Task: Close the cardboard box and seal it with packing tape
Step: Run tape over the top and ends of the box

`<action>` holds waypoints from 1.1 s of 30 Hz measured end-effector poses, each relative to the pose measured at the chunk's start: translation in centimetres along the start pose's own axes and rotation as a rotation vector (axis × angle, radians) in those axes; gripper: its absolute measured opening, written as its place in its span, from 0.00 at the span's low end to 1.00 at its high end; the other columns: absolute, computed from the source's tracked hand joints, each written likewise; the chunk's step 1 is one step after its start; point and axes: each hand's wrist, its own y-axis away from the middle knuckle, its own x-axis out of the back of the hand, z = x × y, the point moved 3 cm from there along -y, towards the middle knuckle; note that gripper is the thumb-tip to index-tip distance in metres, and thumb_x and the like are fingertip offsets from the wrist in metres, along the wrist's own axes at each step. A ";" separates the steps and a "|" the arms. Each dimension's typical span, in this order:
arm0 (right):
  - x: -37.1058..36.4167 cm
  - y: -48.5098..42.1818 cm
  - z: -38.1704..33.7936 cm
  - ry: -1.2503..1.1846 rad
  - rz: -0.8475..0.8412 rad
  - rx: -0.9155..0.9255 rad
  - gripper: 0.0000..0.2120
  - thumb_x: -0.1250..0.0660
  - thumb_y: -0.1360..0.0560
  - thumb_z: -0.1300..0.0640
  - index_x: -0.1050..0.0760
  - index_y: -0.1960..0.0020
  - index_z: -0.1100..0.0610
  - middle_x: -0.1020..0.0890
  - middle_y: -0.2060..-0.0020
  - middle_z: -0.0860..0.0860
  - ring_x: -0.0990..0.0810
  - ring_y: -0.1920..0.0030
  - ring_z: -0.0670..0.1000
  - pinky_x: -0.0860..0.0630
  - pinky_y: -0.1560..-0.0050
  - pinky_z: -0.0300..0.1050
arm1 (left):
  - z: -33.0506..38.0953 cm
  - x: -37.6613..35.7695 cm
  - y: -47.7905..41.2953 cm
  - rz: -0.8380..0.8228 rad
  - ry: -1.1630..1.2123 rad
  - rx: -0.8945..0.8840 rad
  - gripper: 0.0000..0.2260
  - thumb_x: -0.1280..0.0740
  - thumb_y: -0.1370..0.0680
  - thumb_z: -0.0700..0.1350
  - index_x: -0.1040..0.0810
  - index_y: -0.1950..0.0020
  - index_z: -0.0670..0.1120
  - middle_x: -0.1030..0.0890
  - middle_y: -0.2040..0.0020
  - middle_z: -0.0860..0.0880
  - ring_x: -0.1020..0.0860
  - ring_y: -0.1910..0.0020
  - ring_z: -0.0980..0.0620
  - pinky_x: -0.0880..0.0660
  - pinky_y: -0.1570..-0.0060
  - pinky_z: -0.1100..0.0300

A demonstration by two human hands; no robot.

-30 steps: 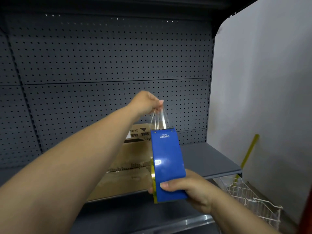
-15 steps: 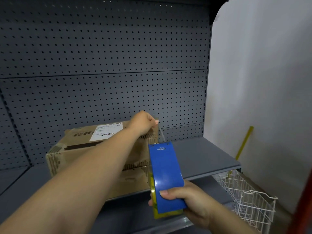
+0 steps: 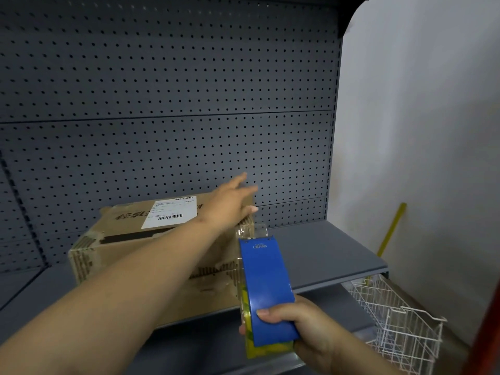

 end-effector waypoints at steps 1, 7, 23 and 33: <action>0.0 0.0 0.0 -0.009 -0.002 -0.010 0.12 0.30 0.40 0.64 0.16 0.57 0.60 0.16 0.59 0.63 0.16 0.58 0.59 0.21 0.53 0.51 | 0.2 0.0 0.4 -0.058 0.063 -0.096 0.20 0.40 0.21 0.53 0.35 0.28 0.55 0.43 0.24 0.53 0.40 0.26 0.52 0.44 0.30 0.58; 0.4 -0.2 -0.3 -0.004 -0.025 -0.026 0.19 0.28 0.40 0.64 0.20 0.49 0.63 0.17 0.57 0.64 0.17 0.57 0.59 0.21 0.54 0.50 | -1.0 -0.6 2.0 -0.380 -0.030 -0.139 0.19 0.51 0.20 0.59 0.28 0.35 0.55 0.29 0.32 0.57 0.34 0.32 0.56 0.35 0.34 0.53; 1.4 -6.1 -10.3 -0.105 0.055 0.042 0.14 0.34 0.35 0.58 0.20 0.52 0.62 0.16 0.60 0.61 0.16 0.63 0.59 0.21 0.55 0.56 | -6.1 0.9 -8.7 -0.374 0.039 -0.064 0.11 0.46 0.19 0.56 0.27 0.52 0.55 0.24 0.52 0.52 0.25 0.48 0.51 0.33 0.47 0.58; 2.4 -7.2 -8.7 -0.191 0.096 -0.024 0.14 0.29 0.43 0.60 0.16 0.59 0.62 0.16 0.58 0.62 0.17 0.63 0.59 0.19 0.57 0.54 | -6.5 1.3 -11.9 -0.435 0.031 -0.108 0.19 0.47 0.20 0.57 0.24 0.43 0.47 0.25 0.50 0.53 0.27 0.47 0.51 0.35 0.45 0.60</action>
